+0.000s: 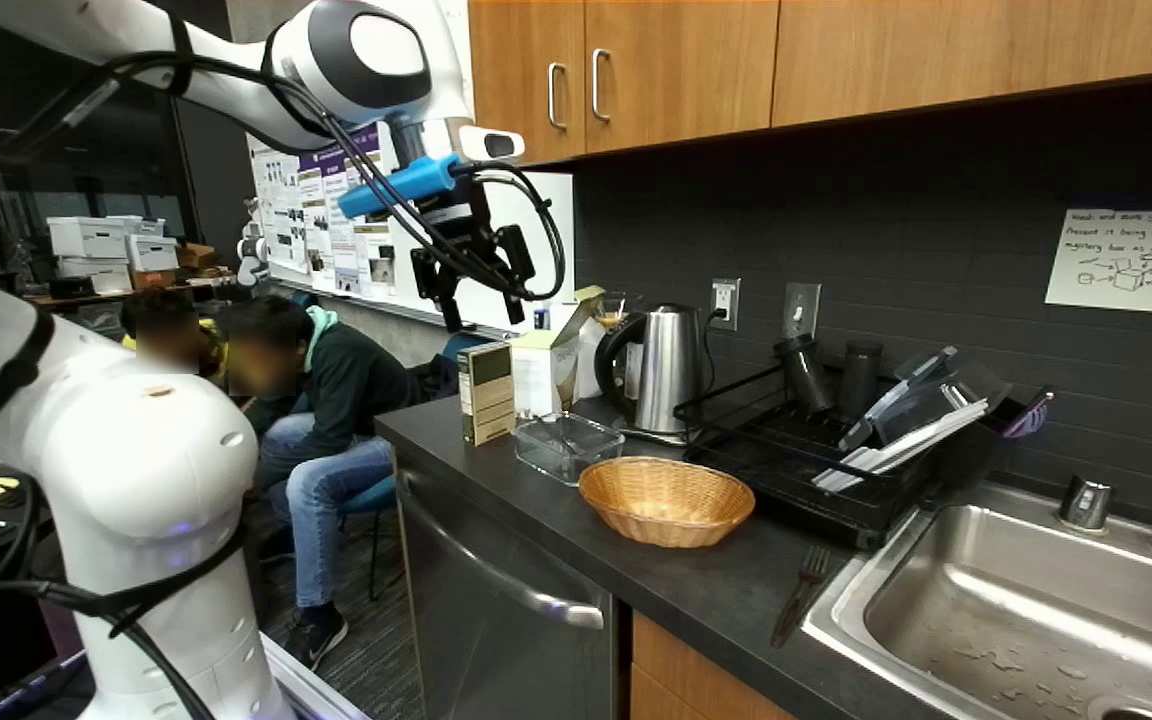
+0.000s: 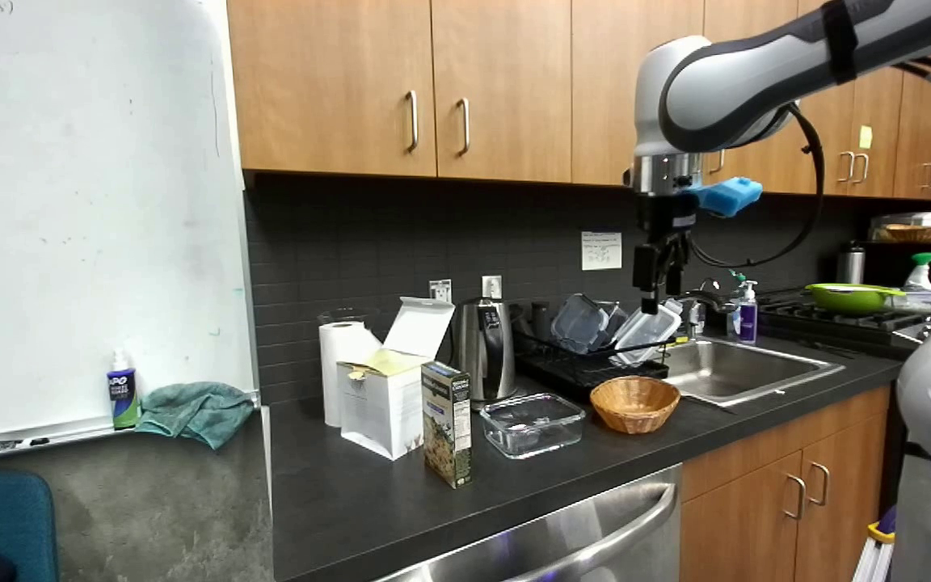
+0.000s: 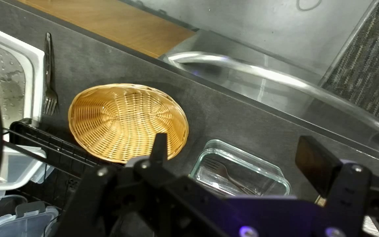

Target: Use the silver spoon in the glass bowl to place contents from the bowl into the basket.

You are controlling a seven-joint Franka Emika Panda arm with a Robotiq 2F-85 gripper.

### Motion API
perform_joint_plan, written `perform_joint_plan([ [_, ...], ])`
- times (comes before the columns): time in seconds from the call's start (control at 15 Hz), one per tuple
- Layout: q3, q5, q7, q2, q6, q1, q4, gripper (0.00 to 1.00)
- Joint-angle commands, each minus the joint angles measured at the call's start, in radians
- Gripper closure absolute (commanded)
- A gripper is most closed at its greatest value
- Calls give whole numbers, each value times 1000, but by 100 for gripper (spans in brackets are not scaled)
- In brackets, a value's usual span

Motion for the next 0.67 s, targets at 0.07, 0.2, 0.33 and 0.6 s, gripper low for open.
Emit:
perform_joint_plan([
  [0.07,-24,-16,-10,6,12,8,2,0],
  [0.2,-39,-25,-26,11,32,7,3,0],
  [0.33,-64,-25,-54,21,58,10,6,0],
  [0.6,-110,-26,-150,54,133,27,11,0],
])
